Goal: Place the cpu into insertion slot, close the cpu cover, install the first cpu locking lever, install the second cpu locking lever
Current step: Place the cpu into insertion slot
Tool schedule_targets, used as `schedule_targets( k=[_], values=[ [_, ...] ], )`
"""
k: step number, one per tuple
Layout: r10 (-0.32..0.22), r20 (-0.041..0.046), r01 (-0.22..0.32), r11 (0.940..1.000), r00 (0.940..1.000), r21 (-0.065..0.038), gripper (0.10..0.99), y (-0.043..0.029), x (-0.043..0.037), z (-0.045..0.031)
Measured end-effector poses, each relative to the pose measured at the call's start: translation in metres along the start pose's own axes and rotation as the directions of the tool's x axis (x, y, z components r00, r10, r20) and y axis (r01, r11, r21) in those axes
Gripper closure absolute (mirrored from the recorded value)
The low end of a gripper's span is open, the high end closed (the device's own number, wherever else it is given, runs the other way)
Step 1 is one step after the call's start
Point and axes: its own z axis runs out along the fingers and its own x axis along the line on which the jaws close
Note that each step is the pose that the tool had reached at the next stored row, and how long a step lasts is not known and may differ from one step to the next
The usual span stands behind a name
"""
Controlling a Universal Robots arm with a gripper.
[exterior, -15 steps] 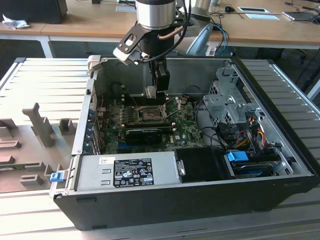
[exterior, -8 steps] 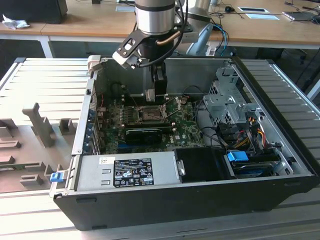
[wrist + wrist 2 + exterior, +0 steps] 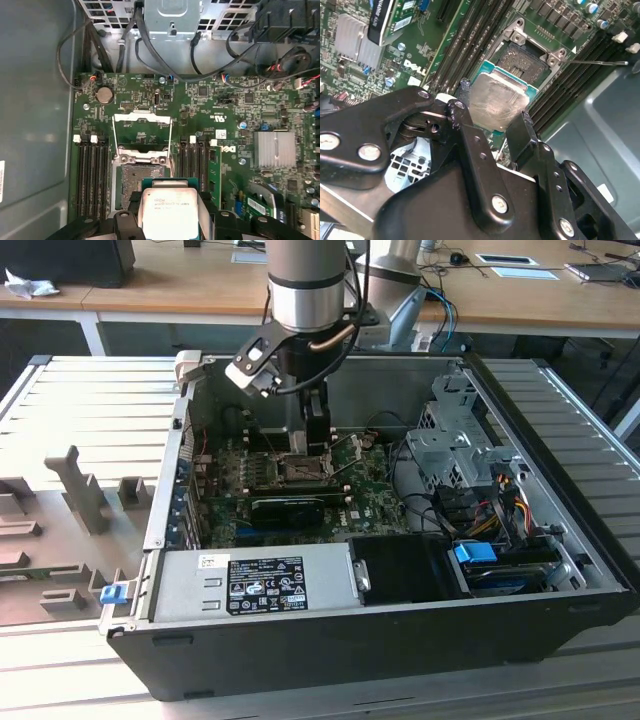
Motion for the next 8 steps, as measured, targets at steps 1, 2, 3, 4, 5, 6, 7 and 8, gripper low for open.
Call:
schedule_targets(
  k=[1,2,3,4,5,6,7,8],
  values=[
    [0.000,0.0001,0.000,1.0000,1.0000,0.000,0.557,-0.0002,0.0002,0.0016],
    [0.000,0.0002,0.000,1.0000,1.0000,0.000,0.557,-0.0002,0.0006,0.0018],
    [0.000,0.0000,0.000,1.0000,1.0000,0.000,0.557,-0.0002,0.0008,0.0022],
    [0.000,0.0001,0.000,1.0000,1.0000,0.000,0.557,-0.0002,0.0009,0.0024],
    [0.000,0.0001,0.000,1.0000,1.0000,0.000,0.557,-0.0002,0.0009,0.0028],
    [0.000,0.0001,0.000,1.0000,1.0000,0.000,0.557,-0.0003,0.0009,0.0031],
    [0.000,0.0000,0.000,1.0000,1.0000,0.000,0.557,-0.0003,0.0009,0.0033],
    [0.000,-0.0001,0.000,1.0000,1.0000,0.000,0.557,-0.0003,0.0009,0.0035]
  ],
)
